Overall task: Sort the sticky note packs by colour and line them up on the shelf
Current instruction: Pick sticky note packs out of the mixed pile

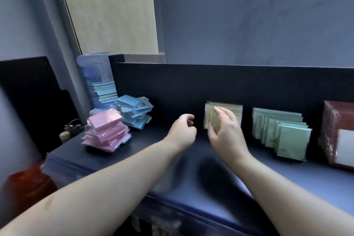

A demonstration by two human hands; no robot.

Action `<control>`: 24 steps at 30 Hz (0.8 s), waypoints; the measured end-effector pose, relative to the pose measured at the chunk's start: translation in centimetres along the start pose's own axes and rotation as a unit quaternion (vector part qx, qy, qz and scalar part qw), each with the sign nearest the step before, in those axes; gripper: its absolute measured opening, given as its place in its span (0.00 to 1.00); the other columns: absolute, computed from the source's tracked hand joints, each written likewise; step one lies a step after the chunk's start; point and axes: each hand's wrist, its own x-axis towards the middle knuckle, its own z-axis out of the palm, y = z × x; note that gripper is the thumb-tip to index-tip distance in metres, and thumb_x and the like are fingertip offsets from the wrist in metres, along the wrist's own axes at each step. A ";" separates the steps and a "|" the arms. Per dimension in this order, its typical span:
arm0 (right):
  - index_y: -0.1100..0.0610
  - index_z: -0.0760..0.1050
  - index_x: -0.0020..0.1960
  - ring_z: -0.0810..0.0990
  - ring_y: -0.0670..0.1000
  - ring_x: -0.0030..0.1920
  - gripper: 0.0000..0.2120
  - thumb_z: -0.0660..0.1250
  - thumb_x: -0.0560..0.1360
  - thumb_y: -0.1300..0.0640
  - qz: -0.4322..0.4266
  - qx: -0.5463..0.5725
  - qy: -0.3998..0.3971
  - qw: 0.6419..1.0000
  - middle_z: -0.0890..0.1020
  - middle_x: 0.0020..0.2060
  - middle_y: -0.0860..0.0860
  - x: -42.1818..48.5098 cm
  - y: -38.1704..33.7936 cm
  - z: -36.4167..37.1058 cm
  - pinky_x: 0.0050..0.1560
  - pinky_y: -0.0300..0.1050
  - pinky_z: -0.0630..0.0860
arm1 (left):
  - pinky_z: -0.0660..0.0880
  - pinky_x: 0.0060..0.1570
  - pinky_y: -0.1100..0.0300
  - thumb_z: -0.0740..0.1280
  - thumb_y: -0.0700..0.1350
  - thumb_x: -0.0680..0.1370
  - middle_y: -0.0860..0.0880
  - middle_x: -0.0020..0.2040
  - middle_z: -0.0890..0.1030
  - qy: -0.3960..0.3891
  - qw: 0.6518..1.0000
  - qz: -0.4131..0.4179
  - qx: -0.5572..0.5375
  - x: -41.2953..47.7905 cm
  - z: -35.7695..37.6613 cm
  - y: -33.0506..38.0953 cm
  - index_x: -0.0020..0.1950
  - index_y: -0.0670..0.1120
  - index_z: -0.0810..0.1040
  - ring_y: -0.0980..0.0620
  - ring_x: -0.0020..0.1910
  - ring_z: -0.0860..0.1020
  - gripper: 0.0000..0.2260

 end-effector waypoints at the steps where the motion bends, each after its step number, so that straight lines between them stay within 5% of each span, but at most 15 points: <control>1: 0.61 0.69 0.69 0.69 0.51 0.67 0.23 0.65 0.75 0.63 -0.017 0.004 -0.025 1.000 0.73 0.66 0.54 -0.1 -0.7 0.2 0.64 0.29 0.56 | 0.73 0.48 0.59 0.59 0.38 0.76 0.48 0.60 0.74 0.002 1.000 0.005 0.004 -0.2 -1.0 -0.1 0.67 0.47 0.70 0.50 0.53 0.75 0.19; 8: 0.53 0.77 0.61 0.79 0.46 0.54 0.15 0.66 0.75 0.58 -0.035 -0.028 -0.207 0.977 0.81 0.53 0.47 1.0 -5.2 2.9 0.59 0.36 0.71 | 0.71 0.52 0.63 0.61 0.39 0.77 0.51 0.56 0.75 0.040 0.996 0.079 0.025 -0.6 -9.8 -0.5 0.64 0.49 0.72 0.53 0.54 0.75 0.16; 15: 0.52 0.79 0.58 0.79 0.43 0.46 0.11 0.67 0.75 0.55 0.035 0.011 -0.200 0.979 0.82 0.47 0.45 3.8 -10.3 9.2 0.47 0.34 0.73 | 0.71 0.45 0.67 0.62 0.39 0.78 0.52 0.47 0.78 0.086 0.990 0.108 0.013 1.7 -21.1 -3.0 0.57 0.47 0.76 0.54 0.44 0.75 0.10; 18: 0.49 0.79 0.52 0.76 0.39 0.36 0.07 0.66 0.76 0.51 0.078 0.053 -0.183 0.979 0.82 0.42 0.43 4.2 -12.4 12.0 0.37 0.35 0.71 | 0.70 0.46 0.64 0.63 0.42 0.78 0.50 0.50 0.80 0.108 0.989 0.081 0.057 3.4 -25.3 -5.1 0.59 0.46 0.76 0.53 0.47 0.76 0.11; 22: 0.53 0.79 0.47 0.79 0.48 0.40 0.19 0.64 0.73 0.37 0.187 0.110 -0.222 0.951 0.81 0.38 0.46 4.1 -14.6 15.5 0.43 0.47 0.77 | 0.69 0.45 0.58 0.65 0.55 0.75 0.50 0.51 0.78 -0.012 0.985 -0.048 0.166 4.8 -28.6 -8.5 0.54 0.48 0.75 0.50 0.47 0.75 0.13; 24: 0.55 0.78 0.47 0.78 0.49 0.40 0.26 0.62 0.71 0.32 0.233 0.111 -0.261 0.930 0.79 0.39 0.49 4.2 -15.6 16.5 0.40 0.45 0.77 | 0.69 0.40 0.57 0.62 0.65 0.70 0.49 0.48 0.79 -0.098 0.973 -0.099 0.181 4.9 -29.2 -10.1 0.52 0.48 0.76 0.48 0.44 0.75 0.23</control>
